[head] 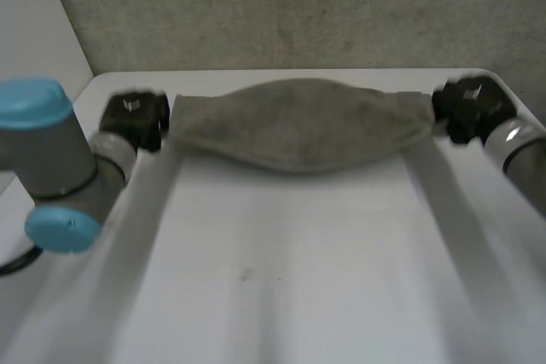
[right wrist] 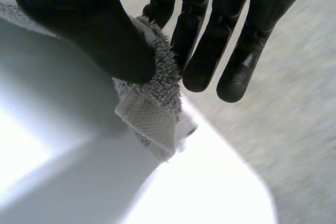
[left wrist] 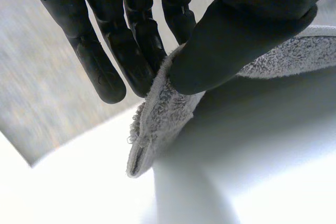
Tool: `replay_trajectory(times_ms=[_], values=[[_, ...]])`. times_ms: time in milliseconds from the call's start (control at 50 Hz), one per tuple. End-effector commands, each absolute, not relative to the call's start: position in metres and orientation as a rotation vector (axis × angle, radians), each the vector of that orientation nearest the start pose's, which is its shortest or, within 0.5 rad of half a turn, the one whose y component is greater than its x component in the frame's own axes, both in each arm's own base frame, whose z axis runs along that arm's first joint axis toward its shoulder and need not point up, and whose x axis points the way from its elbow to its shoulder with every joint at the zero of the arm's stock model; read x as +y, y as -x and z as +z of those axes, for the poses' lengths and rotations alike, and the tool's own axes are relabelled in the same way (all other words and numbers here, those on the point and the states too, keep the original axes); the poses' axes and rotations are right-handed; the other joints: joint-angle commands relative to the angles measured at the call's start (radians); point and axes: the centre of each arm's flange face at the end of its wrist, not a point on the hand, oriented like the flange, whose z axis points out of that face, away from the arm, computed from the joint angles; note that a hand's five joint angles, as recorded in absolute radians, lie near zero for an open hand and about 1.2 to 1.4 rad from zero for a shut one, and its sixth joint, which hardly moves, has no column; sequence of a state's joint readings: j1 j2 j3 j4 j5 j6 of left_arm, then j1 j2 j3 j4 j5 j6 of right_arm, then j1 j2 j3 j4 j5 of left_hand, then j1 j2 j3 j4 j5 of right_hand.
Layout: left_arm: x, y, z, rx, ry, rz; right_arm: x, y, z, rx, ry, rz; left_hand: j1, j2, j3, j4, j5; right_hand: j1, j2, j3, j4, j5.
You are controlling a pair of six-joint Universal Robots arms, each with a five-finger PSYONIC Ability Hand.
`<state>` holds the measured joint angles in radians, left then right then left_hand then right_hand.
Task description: Fold the towel.
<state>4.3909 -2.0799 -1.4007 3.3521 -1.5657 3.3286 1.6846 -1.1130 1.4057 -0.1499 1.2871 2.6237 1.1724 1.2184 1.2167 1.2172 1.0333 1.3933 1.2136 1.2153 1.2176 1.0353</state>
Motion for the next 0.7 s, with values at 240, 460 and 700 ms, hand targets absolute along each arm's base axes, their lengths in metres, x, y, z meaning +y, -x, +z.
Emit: replay_trajectory(times_ms=[240, 460, 700], values=[[-0.247, 0.196, 0.185, 2.384, -0.798, -1.734, -0.274, -0.163, 0.196, 2.484, 1.449, -1.688, 0.224, 0.178, 0.180, 0.179, 0.188, 0.003, 0.183, 0.181, 0.179, 0.186], [-0.205, 0.182, 0.212, 2.396, -0.879, -1.678, -0.245, -0.153, 0.238, 2.451, 1.510, -1.659, 0.224, 0.178, 0.180, 0.179, 0.188, 0.003, 0.183, 0.181, 0.179, 0.186], [-0.292, 0.218, 0.189, 2.301, -0.962, -1.866, -0.334, -0.169, 0.194, 2.380, 1.337, -1.903, 0.224, 0.178, 0.180, 0.179, 0.188, 0.003, 0.183, 0.181, 0.179, 0.186]])
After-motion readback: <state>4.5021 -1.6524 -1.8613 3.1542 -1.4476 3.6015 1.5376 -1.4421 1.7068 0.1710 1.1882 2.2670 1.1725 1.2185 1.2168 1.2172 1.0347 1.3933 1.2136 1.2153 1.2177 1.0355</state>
